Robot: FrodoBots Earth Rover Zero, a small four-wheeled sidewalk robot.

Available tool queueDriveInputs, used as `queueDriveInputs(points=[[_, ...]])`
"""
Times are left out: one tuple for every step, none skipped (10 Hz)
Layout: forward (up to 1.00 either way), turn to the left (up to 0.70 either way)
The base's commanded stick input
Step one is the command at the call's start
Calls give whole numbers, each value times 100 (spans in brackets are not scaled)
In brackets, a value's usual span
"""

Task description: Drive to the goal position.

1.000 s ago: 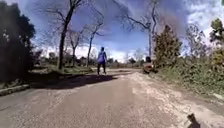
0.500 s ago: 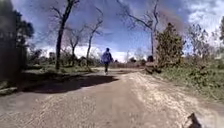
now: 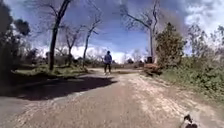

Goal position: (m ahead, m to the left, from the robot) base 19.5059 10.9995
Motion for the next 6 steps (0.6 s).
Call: queueDriveInputs(points=[[100,0],[100,0],[100,0],[100,0],[100,0],[100,0]])
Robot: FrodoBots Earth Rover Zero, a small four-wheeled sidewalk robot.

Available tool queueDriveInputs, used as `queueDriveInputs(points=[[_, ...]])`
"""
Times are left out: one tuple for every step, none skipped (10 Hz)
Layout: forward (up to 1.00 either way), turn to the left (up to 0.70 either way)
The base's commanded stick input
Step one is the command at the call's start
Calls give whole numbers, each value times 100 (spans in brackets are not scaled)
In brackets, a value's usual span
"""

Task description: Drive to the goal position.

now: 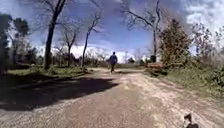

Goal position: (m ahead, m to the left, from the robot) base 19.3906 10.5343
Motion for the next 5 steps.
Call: queueDriveInputs(points=[[100,0],[100,0],[100,0],[100,0],[100,0]])
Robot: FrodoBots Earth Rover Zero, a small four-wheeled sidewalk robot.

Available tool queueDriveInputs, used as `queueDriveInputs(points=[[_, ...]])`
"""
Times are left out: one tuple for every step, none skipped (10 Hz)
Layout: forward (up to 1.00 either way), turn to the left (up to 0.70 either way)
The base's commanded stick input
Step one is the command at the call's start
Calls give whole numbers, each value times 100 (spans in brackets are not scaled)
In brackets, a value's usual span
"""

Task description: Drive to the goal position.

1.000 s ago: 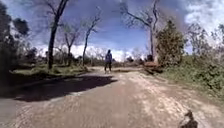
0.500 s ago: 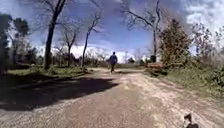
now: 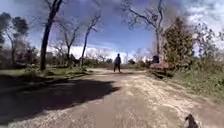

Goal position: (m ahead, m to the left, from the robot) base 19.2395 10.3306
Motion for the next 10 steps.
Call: queueDriveInputs(points=[[100,0],[100,0],[100,0],[100,0],[100,0],[100,0],[100,0],[100,0],[100,0],[100,0]])
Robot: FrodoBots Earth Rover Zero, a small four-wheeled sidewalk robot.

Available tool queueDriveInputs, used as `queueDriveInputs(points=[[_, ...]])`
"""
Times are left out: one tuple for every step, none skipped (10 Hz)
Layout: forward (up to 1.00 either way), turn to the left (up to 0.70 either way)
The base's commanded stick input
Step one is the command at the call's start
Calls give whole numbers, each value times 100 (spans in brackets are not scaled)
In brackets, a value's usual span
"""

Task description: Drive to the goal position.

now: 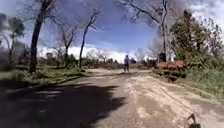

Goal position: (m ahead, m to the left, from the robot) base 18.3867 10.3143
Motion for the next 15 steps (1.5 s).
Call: queueDriveInputs(points=[[100,0],[100,0],[100,0],[100,0],[100,0],[100,0],[100,0],[100,0],[100,0],[100,0],[100,0],[100,0],[100,0],[100,0],[100,0]])
